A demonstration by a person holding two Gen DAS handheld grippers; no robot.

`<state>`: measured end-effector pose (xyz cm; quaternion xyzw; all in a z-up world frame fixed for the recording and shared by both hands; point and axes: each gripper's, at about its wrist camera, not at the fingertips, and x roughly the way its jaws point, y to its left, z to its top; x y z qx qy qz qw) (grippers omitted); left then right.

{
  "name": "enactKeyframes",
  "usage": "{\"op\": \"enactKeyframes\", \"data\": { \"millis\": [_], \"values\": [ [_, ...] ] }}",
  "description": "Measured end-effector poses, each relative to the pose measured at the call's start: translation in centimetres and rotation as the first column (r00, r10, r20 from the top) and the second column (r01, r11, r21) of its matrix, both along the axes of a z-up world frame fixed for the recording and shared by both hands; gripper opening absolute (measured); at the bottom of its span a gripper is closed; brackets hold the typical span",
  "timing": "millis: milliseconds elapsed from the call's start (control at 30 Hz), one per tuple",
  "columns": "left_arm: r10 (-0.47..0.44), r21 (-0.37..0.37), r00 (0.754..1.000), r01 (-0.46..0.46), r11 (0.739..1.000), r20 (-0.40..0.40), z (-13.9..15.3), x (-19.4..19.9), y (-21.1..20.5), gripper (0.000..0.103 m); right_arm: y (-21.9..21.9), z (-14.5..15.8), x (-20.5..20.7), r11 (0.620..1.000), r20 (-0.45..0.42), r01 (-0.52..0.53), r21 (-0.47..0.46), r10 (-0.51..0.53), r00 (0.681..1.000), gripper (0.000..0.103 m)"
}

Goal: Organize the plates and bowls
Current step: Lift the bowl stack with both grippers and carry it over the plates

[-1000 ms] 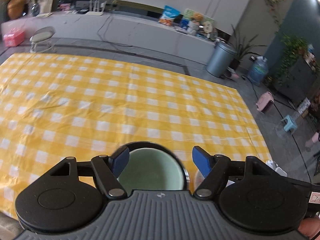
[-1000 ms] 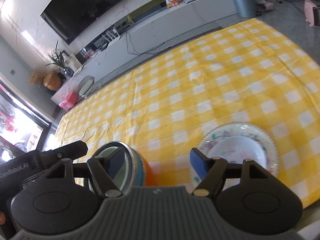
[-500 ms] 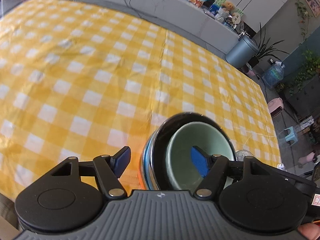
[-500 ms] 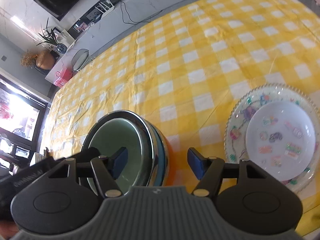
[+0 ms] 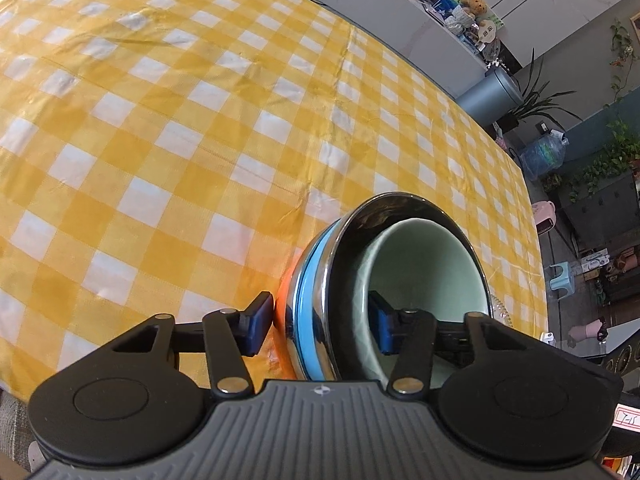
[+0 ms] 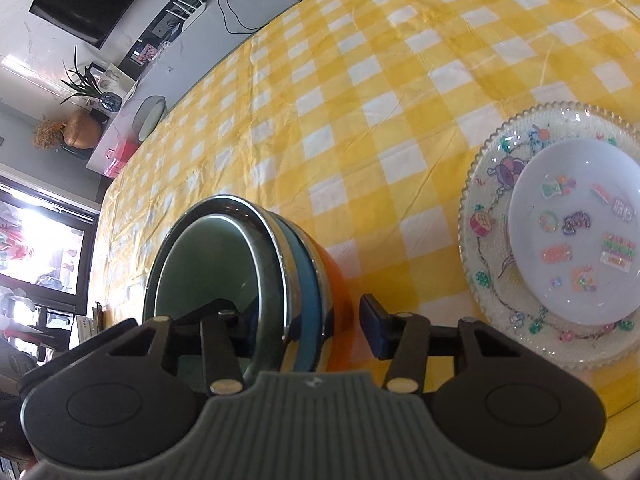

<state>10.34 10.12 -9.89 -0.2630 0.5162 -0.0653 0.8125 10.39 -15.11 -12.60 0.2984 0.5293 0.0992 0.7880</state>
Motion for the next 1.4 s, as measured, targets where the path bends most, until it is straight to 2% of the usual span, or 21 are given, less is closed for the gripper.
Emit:
{"op": "enactKeyframes", "data": {
  "millis": [400,733,1100,1400],
  "values": [
    [0.0,0.015,1.0,0.0,1.0,0.006,0.3,-0.2,-0.3,0.051,0.3,0.0,-0.5,1.0,0.018,0.02,-0.013,-0.02,1.0,0.045],
    [-0.027,0.045,0.998,0.024,0.999,0.06,2.9,-0.5,-2.0,0.051,-1.3,1.5,-1.2,0.998,0.054,0.047,0.028,-0.049,0.997,0.045],
    [-0.145,0.019,0.982,0.144,0.989,0.121,6.1,-0.1,-10.1,0.051,-9.4,5.5,-3.8,0.988,0.122,0.151,0.042,-0.155,0.98,0.045],
    [-0.246,-0.002,0.96,0.249,0.969,0.131,6.3,0.3,-17.0,0.051,-16.9,7.2,-6.2,0.969,0.155,0.247,0.023,-0.247,0.957,0.044]
  ]
}}
